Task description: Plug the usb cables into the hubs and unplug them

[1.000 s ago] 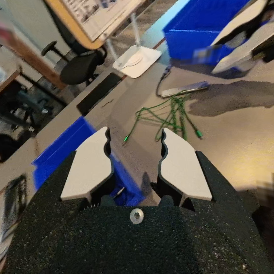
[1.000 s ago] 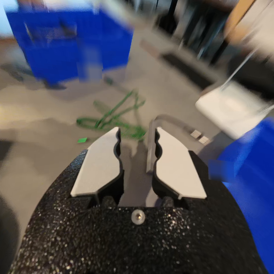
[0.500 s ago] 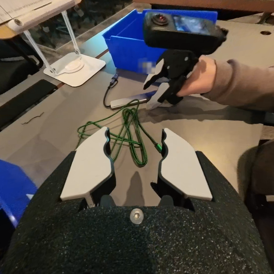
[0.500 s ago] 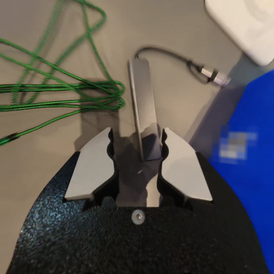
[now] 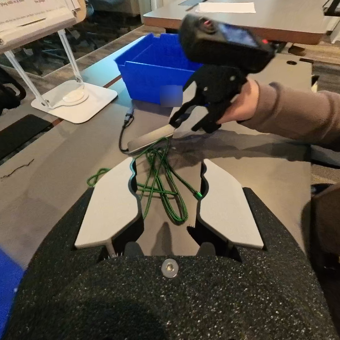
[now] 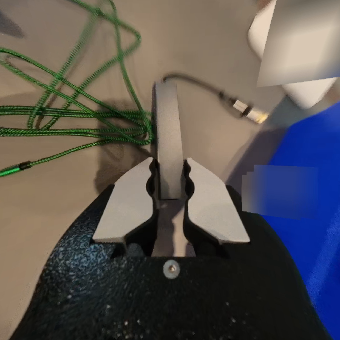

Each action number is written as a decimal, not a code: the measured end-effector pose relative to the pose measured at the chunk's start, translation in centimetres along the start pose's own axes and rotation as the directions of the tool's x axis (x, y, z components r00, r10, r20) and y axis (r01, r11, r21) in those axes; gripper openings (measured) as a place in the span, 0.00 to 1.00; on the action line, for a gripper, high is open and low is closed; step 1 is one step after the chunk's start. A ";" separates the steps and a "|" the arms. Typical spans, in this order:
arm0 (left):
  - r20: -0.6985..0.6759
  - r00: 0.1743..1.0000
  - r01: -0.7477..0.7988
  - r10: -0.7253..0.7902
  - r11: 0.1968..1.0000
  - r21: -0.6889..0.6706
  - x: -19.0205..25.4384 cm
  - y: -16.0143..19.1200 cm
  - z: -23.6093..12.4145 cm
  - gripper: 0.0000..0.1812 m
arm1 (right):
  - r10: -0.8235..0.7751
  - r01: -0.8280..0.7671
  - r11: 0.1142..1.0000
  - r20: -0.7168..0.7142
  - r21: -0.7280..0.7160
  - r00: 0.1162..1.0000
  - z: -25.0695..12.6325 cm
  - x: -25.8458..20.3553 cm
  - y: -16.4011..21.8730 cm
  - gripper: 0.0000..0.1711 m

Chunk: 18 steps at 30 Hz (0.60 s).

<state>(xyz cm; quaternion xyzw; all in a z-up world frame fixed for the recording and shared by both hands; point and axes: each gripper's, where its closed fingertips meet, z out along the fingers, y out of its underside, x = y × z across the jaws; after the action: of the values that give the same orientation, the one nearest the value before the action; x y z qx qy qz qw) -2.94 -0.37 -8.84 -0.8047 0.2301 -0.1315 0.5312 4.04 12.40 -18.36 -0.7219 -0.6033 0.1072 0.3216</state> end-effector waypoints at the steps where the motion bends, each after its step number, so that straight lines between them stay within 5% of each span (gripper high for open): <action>1: -0.007 1.000 -0.014 0.014 1.000 -0.002 -0.3 -0.2 0.5 0.37 | -0.056 0.058 0.997 -0.046 0.043 0.997 -0.8 0.1 -0.7 0.16; 7: -0.097 0.970 -0.223 0.221 0.975 -0.013 -0.4 -1.8 4.6 0.43 | -0.424 0.505 0.847 -0.364 0.163 0.829 -5.6 0.7 -4.1 0.16; 13: -0.112 0.898 -0.430 0.426 0.903 -0.012 -1.0 -3.2 7.8 0.45 | -0.706 0.861 0.508 -0.561 0.023 0.432 -8.3 0.8 -4.7 0.16; 18: -0.186 0.831 -0.541 0.524 0.840 -0.051 -1.0 -3.4 9.5 0.45 | -0.778 0.971 0.227 -0.615 -0.078 0.132 -9.5 0.2 -4.4 0.16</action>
<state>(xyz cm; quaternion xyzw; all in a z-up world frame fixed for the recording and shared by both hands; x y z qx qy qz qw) 1.37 8.80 -9.47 -0.7209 0.4944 -0.0323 0.4846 5.69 9.64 -8.38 -0.1423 -0.7646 -0.2097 0.5926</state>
